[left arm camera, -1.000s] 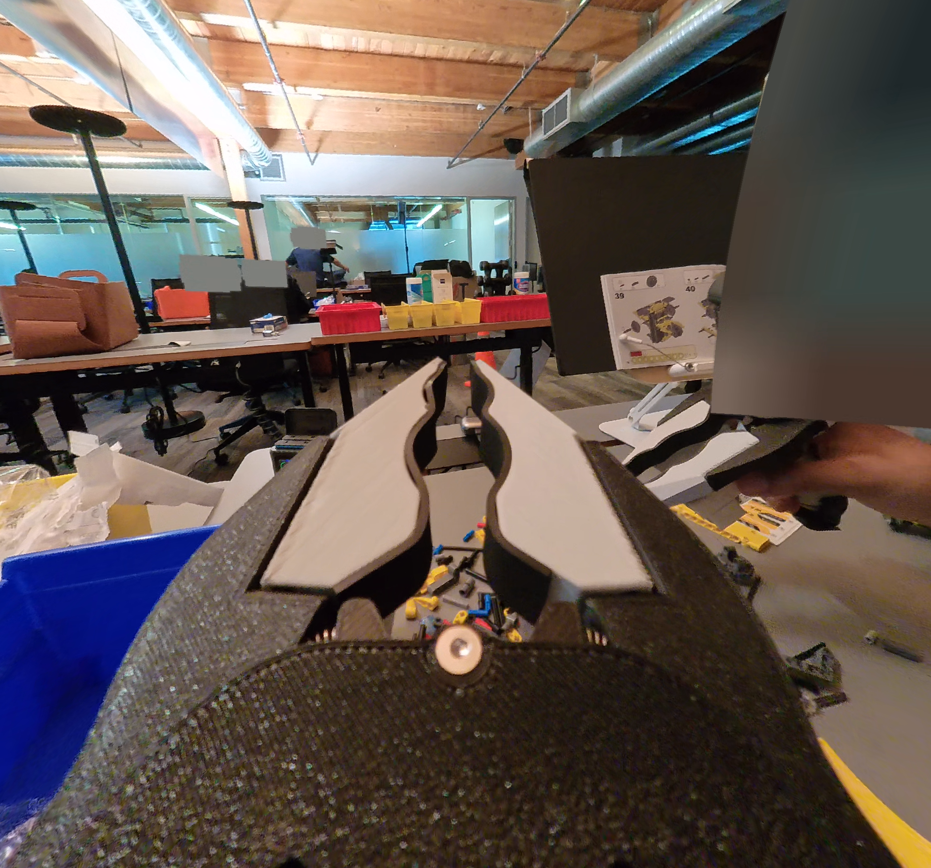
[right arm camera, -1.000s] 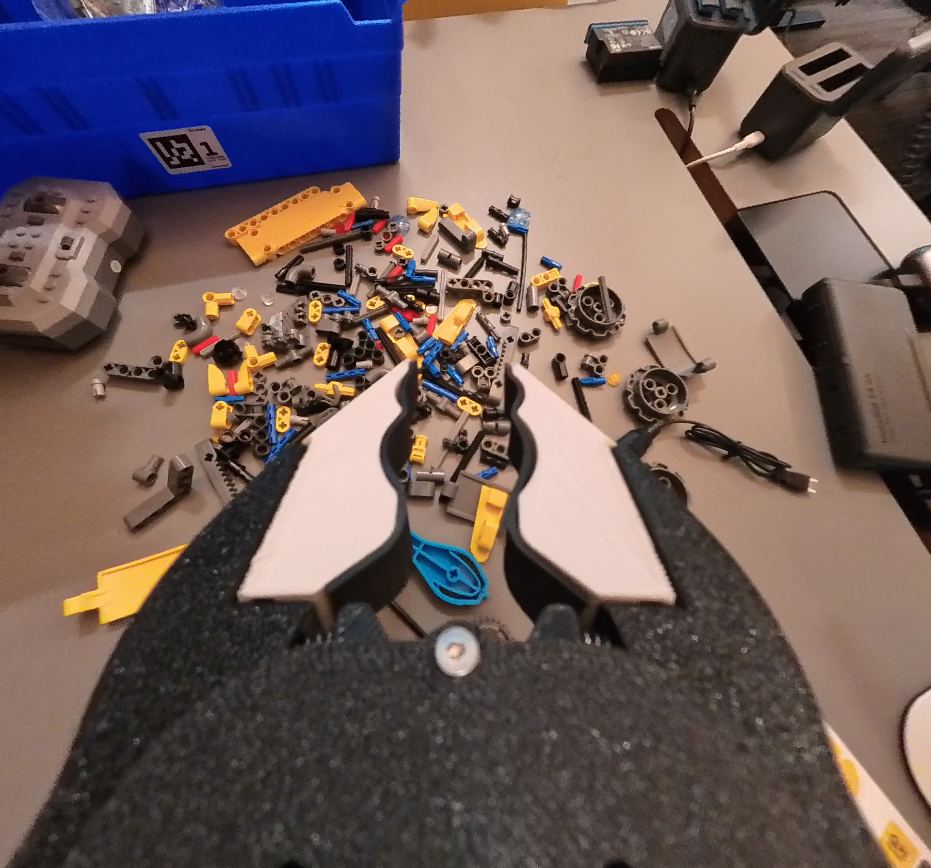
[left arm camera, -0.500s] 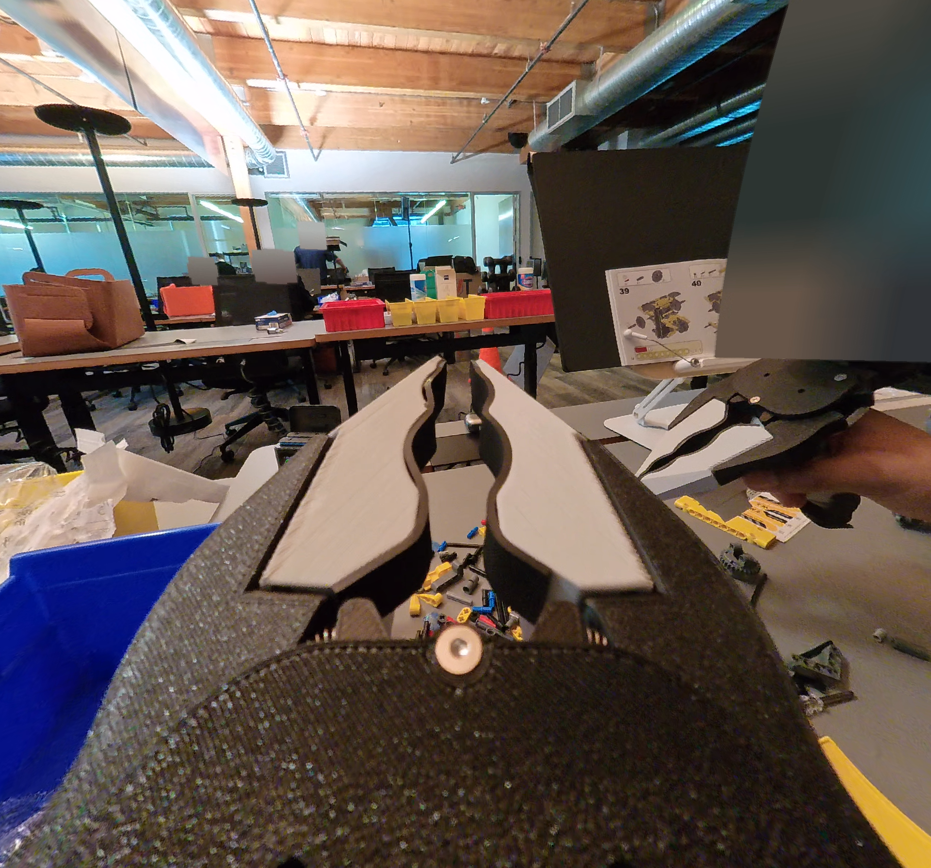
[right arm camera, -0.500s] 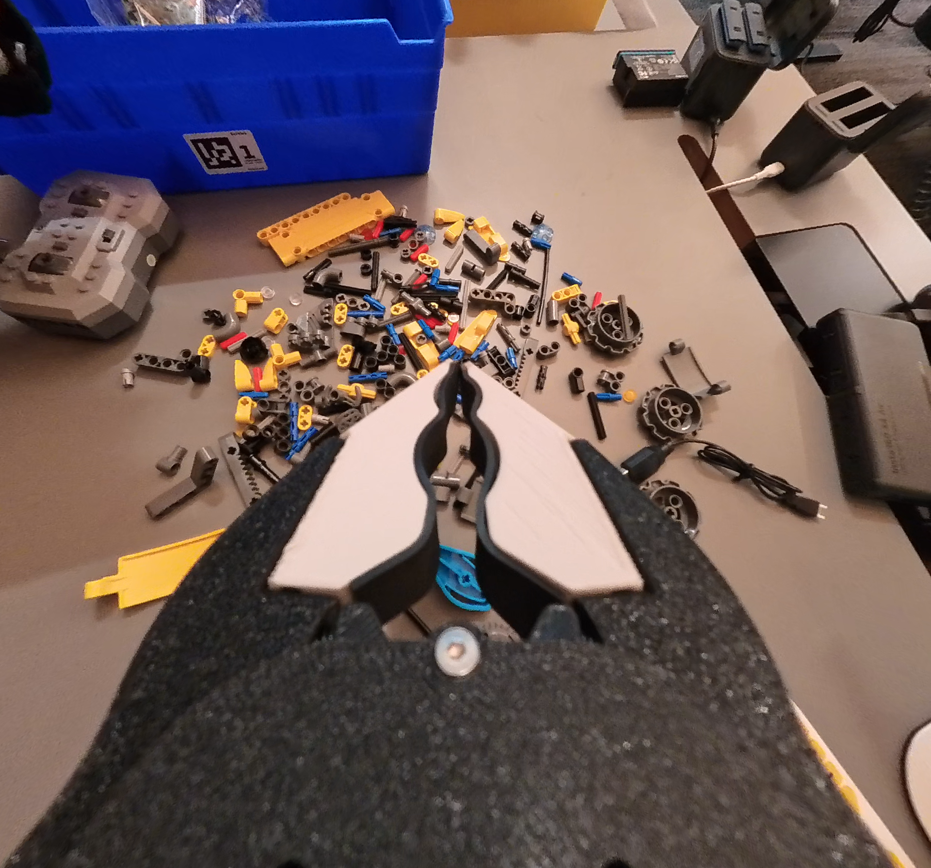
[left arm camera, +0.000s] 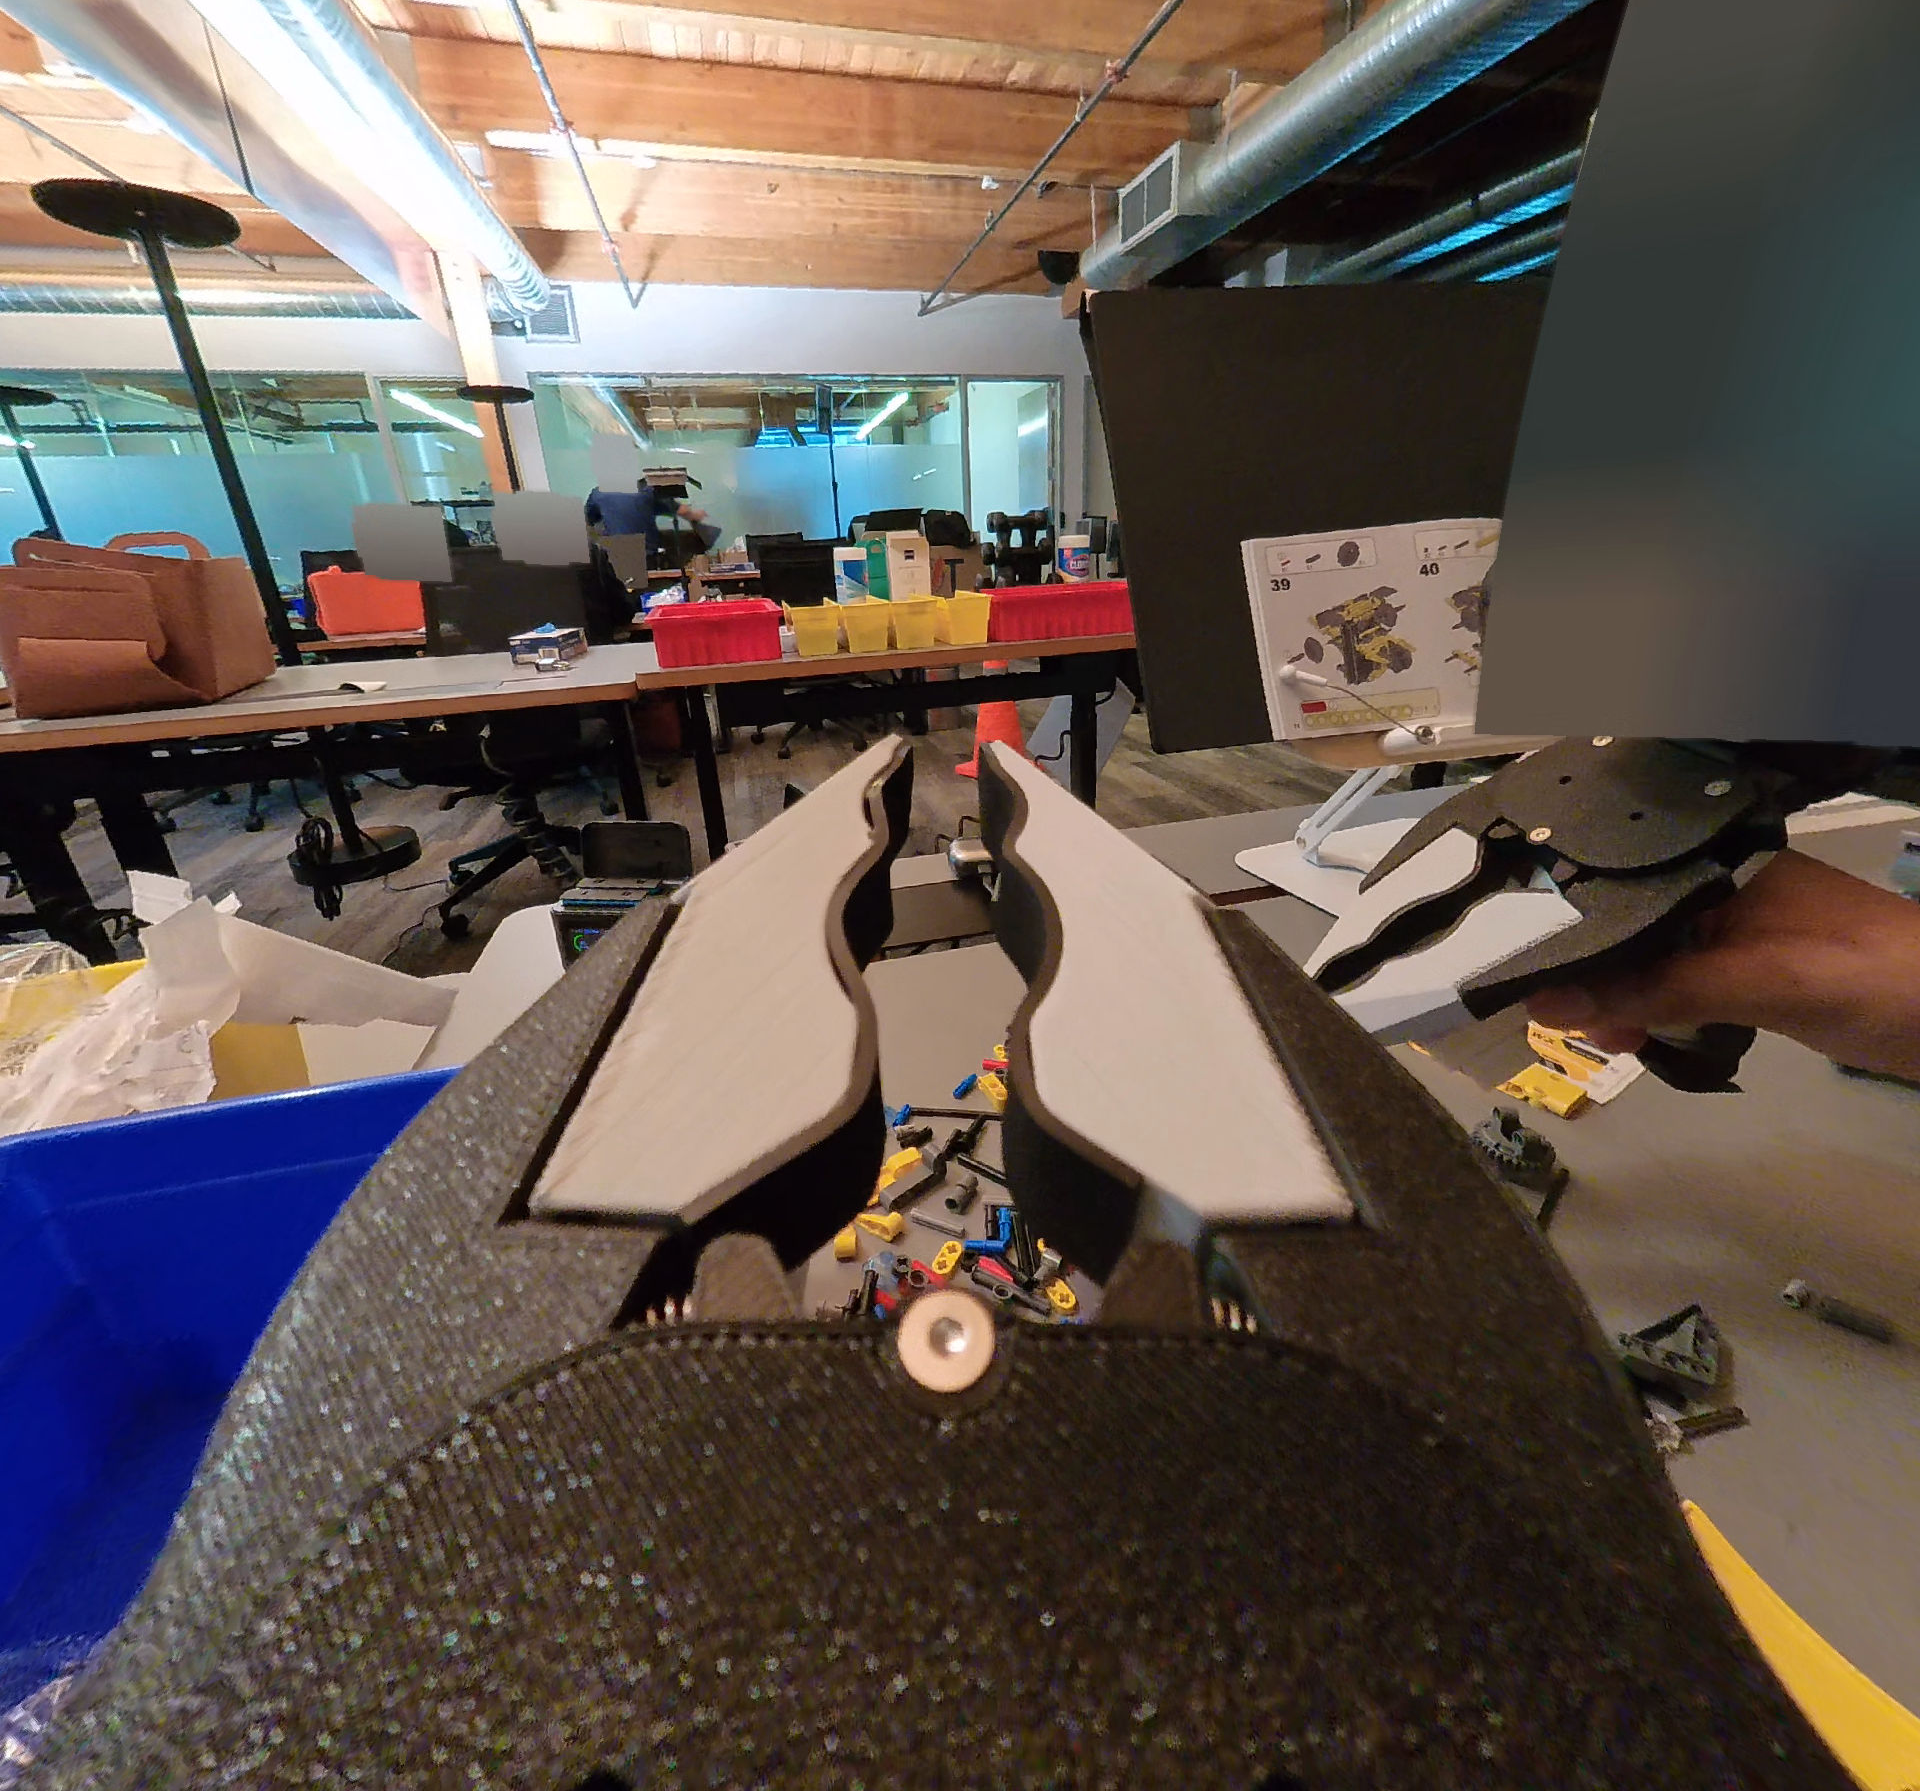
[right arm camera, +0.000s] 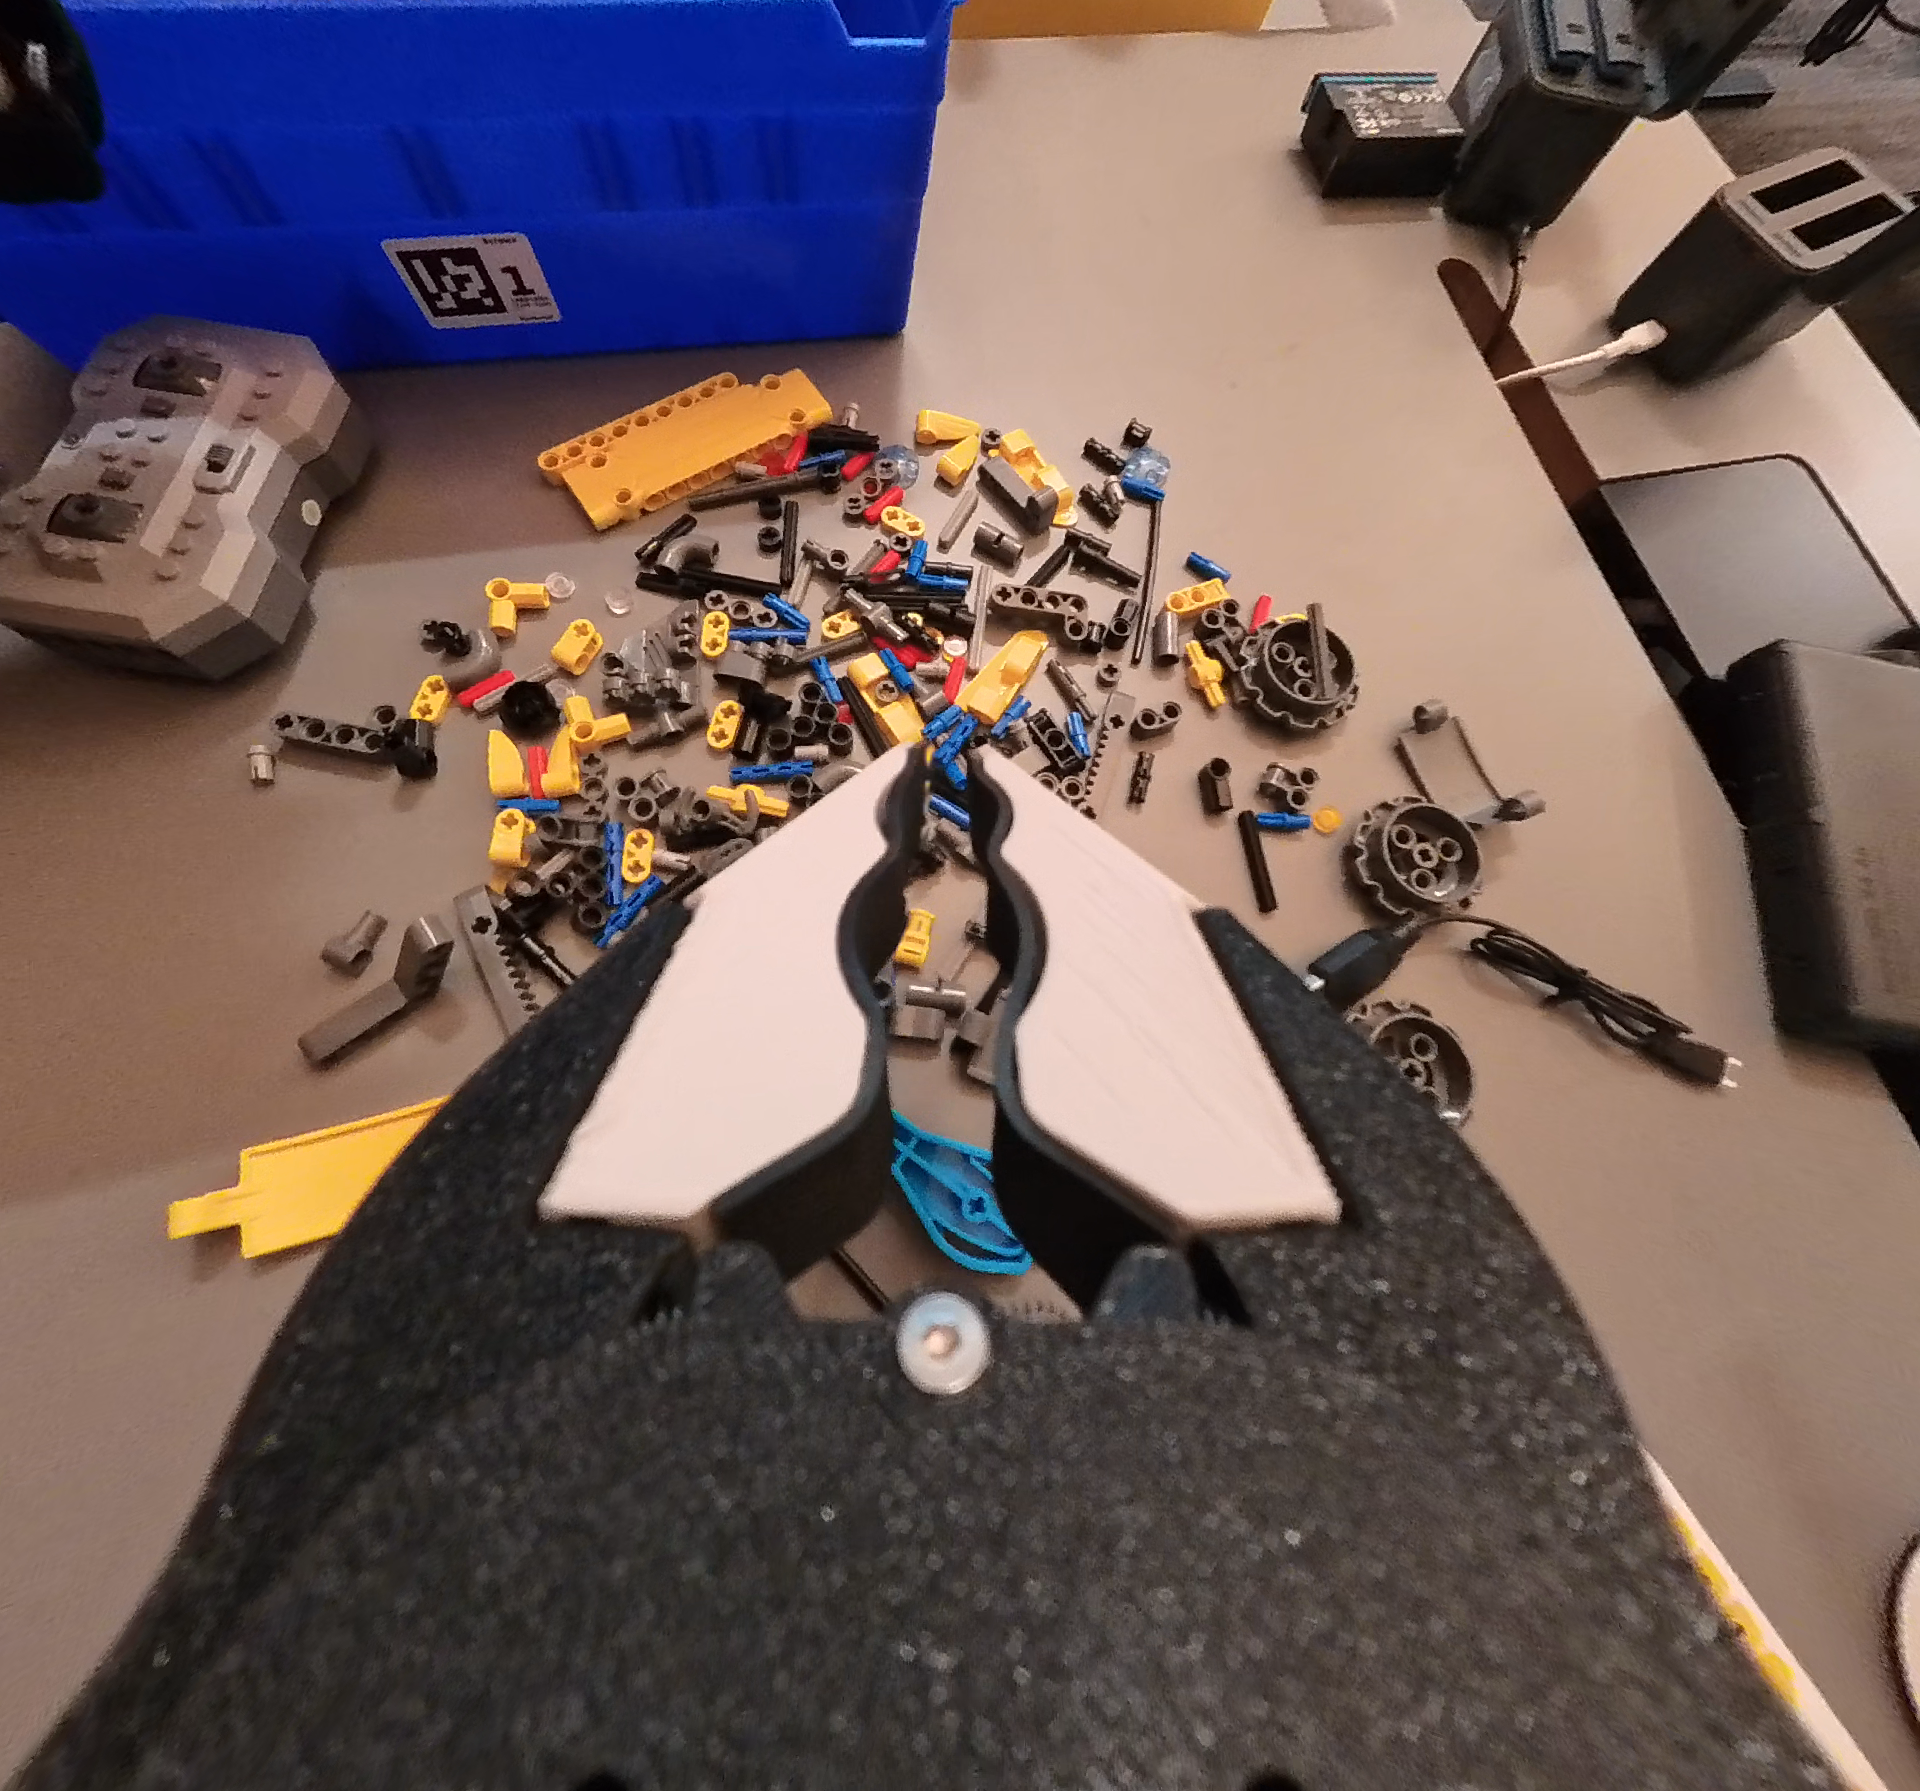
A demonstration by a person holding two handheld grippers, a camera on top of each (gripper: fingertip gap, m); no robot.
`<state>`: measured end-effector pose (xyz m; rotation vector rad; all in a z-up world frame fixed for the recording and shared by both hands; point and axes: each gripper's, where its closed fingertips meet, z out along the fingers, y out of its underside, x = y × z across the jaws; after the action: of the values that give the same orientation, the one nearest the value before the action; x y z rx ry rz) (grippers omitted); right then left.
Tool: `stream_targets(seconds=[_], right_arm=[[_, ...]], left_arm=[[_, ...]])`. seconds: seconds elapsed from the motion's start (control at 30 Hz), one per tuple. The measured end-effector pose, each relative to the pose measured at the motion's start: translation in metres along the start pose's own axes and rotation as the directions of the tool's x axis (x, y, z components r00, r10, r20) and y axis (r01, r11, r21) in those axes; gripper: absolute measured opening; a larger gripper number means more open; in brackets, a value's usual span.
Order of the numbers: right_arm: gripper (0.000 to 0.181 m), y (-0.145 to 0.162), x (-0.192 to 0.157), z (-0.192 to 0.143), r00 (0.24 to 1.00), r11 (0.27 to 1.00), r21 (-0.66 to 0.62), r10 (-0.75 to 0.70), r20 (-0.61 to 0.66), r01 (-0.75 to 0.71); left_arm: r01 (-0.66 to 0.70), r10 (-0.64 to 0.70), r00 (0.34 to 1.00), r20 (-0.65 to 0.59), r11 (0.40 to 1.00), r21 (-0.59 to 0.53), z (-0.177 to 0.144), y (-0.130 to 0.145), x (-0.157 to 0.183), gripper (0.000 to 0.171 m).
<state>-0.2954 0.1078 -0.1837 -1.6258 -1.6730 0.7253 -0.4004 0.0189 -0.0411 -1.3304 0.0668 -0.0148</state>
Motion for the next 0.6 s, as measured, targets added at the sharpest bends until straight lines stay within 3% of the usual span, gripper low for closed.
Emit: stream_targets(seconds=[0.2, 0.4, 0.6], right_arm=[[0.014, 0.005, -0.012, 0.004, 0.998, 0.999, -0.029, -0.037, 0.057, 0.038], [0.017, 0.029, -0.022, 0.016, 0.995, 0.984, -0.172, -0.031, 0.094, 0.047], [0.019, 0.04, -0.039, 0.022, 0.983, 0.971, -0.22, -0.054, 0.177, 0.093]], left_arm=[[0.005, -0.006, 1.0, -0.007, 1.0, -0.011, 0.001, 0.002, 0.001, 0.01], [0.007, -0.007, 1.0, -0.013, 1.0, -0.019, 0.002, 0.004, 0.002, 0.012], [0.012, -0.012, 1.0, -0.018, 1.0, -0.023, 0.003, 0.005, 0.002, 0.013]])
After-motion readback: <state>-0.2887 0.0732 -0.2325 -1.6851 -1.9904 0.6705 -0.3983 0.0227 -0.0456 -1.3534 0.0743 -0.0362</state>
